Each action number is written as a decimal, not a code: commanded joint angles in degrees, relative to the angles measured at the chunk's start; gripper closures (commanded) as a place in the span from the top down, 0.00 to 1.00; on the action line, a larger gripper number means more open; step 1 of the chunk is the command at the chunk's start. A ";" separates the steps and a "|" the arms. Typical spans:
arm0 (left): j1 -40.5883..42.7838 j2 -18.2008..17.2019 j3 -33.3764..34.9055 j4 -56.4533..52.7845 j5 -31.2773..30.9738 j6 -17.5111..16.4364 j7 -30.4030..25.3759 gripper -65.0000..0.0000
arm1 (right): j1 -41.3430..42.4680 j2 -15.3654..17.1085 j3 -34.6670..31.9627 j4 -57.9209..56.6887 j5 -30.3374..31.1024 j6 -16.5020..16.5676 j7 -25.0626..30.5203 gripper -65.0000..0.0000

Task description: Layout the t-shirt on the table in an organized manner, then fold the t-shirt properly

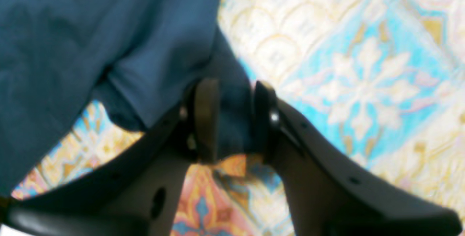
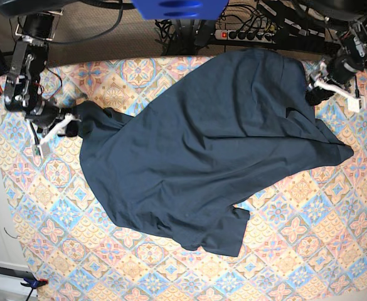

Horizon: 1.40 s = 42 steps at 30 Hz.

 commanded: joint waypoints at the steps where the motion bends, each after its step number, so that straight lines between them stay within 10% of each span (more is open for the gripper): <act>1: -1.61 -0.04 -0.33 -0.89 -0.17 -0.03 0.34 0.41 | 1.11 1.03 0.27 1.07 0.65 0.26 1.19 0.26; 19: -12.07 3.13 9.60 -14.07 3.35 0.06 1.40 0.45 | 1.37 1.03 0.36 1.07 0.65 0.26 1.19 0.26; 23: -15.41 2.60 9.16 -19.70 5.99 -0.12 0.17 0.13 | 1.37 1.03 0.36 1.16 0.65 0.26 1.10 0.26; 25: -15.50 0.93 8.63 -19.61 6.07 0.06 -2.29 0.00 | 1.37 1.03 0.53 1.16 0.65 0.26 1.10 0.26; 42: -22.44 -9.79 -5.70 -20.14 6.25 -0.03 -3.00 0.00 | 1.37 0.94 -3.77 1.51 1.01 0.26 0.84 0.26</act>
